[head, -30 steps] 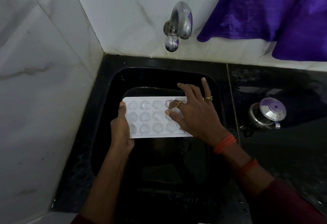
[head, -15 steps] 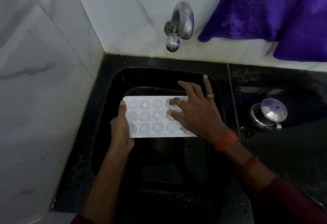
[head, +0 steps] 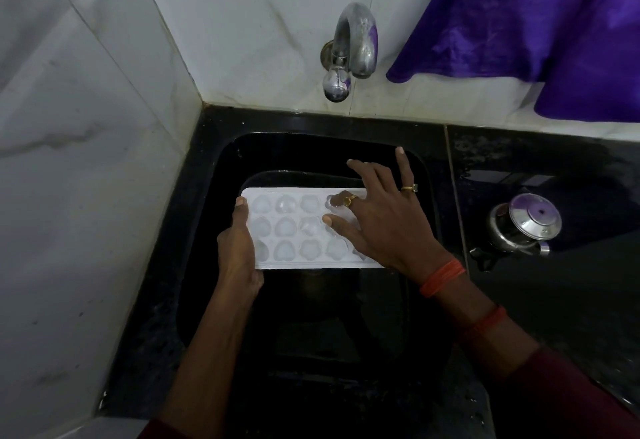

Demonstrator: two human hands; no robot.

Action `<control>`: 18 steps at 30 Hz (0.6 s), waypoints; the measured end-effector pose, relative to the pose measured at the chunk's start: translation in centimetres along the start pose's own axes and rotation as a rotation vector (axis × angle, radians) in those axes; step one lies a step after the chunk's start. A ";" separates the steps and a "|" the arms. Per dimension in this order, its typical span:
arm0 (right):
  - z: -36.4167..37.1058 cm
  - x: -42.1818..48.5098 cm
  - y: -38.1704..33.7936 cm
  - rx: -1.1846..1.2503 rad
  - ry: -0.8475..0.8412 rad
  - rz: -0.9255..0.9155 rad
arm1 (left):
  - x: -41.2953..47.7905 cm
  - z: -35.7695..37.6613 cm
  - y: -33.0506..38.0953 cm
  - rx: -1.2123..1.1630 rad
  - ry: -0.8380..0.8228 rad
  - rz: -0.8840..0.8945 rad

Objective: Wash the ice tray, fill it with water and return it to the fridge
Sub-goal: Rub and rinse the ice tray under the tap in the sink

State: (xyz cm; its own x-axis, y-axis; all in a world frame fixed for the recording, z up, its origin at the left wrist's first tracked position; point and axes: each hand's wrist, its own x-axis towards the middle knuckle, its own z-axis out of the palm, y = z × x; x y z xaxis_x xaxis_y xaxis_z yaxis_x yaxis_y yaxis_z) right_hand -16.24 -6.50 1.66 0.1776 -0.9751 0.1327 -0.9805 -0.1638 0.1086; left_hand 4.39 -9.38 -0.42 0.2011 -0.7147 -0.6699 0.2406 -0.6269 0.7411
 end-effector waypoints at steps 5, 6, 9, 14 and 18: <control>-0.1 0.0 -0.2 0.055 0.045 -0.005 | -0.2 0.2 0.2 0.002 -0.002 0.001; -0.1 0.1 -0.2 0.063 0.048 -0.005 | -0.3 0.2 0.2 0.005 -0.005 0.003; -0.1 0.0 -0.2 0.063 0.042 -0.017 | -0.3 0.4 0.4 0.004 0.000 0.006; 0.3 -0.2 -0.2 0.068 0.033 -0.045 | -0.2 0.5 0.5 0.009 0.012 0.017; 0.1 -0.1 -0.5 0.090 0.099 -0.051 | 0.0 0.4 0.3 0.009 0.011 0.010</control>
State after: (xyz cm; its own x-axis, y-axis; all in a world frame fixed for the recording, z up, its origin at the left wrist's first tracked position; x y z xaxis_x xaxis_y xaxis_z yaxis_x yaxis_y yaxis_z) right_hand -15.82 -6.34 1.47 0.2309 -0.9464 0.2258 -0.9727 -0.2303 0.0297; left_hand 4.08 -9.70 -0.24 0.2135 -0.7175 -0.6630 0.2304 -0.6225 0.7479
